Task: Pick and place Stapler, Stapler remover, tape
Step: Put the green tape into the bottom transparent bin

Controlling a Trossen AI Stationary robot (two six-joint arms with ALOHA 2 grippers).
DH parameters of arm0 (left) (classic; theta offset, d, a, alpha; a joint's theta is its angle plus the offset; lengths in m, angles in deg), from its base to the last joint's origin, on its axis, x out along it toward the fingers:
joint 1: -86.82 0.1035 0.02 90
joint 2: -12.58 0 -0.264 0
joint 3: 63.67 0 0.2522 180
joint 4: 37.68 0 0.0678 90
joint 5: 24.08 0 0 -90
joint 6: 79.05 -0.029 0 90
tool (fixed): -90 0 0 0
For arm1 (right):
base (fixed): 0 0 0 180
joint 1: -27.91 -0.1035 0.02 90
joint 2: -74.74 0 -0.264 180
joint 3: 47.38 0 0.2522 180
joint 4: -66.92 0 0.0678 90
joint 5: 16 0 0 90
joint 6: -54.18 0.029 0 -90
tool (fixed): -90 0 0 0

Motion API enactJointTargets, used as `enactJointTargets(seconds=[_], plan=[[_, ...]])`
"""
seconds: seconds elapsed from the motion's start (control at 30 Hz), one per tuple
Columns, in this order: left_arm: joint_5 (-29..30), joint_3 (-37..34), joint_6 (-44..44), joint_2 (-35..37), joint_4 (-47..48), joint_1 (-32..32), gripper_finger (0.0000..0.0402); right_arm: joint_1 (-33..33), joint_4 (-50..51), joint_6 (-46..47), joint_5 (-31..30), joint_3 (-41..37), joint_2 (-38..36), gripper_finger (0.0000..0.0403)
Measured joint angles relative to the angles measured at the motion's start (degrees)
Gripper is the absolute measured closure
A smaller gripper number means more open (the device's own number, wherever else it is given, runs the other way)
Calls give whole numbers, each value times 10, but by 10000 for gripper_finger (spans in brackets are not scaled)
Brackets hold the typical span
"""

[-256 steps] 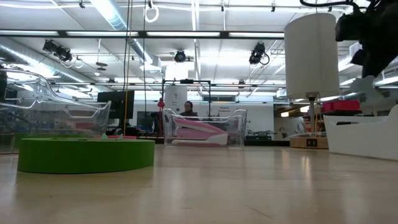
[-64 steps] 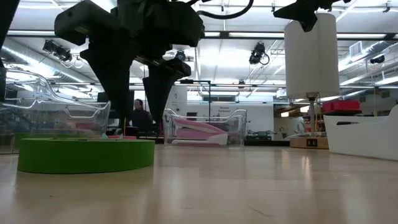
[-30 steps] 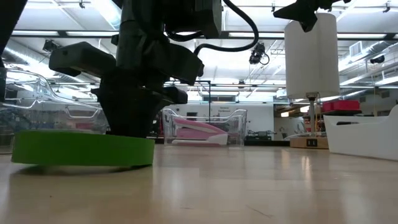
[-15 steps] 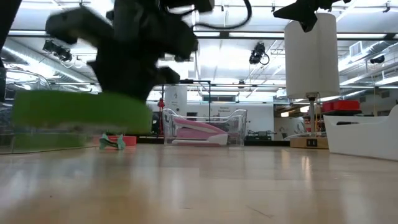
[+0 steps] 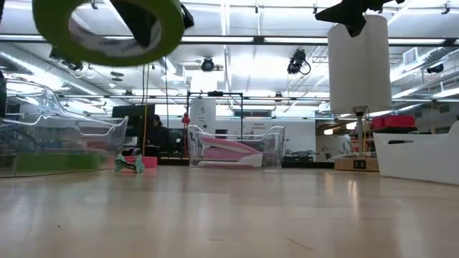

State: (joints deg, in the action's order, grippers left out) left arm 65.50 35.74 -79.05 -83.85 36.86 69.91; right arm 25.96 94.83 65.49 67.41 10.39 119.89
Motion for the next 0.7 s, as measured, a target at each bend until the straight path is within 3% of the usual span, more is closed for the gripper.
enactJointTargets(seconds=[0.3, 0.57, 0.7], plan=[[59, 0, 21, 74, 108, 1, 316, 0, -3, 0, 0, 0, 0, 175], [88, 0, 30, 89, 167, 18, 316, 0, -6, 3, 0, 0, 0, 175], [116, 0, 86, 88, 193, 23, 316, 0, -6, 5, 0, 0, 0, 175]])
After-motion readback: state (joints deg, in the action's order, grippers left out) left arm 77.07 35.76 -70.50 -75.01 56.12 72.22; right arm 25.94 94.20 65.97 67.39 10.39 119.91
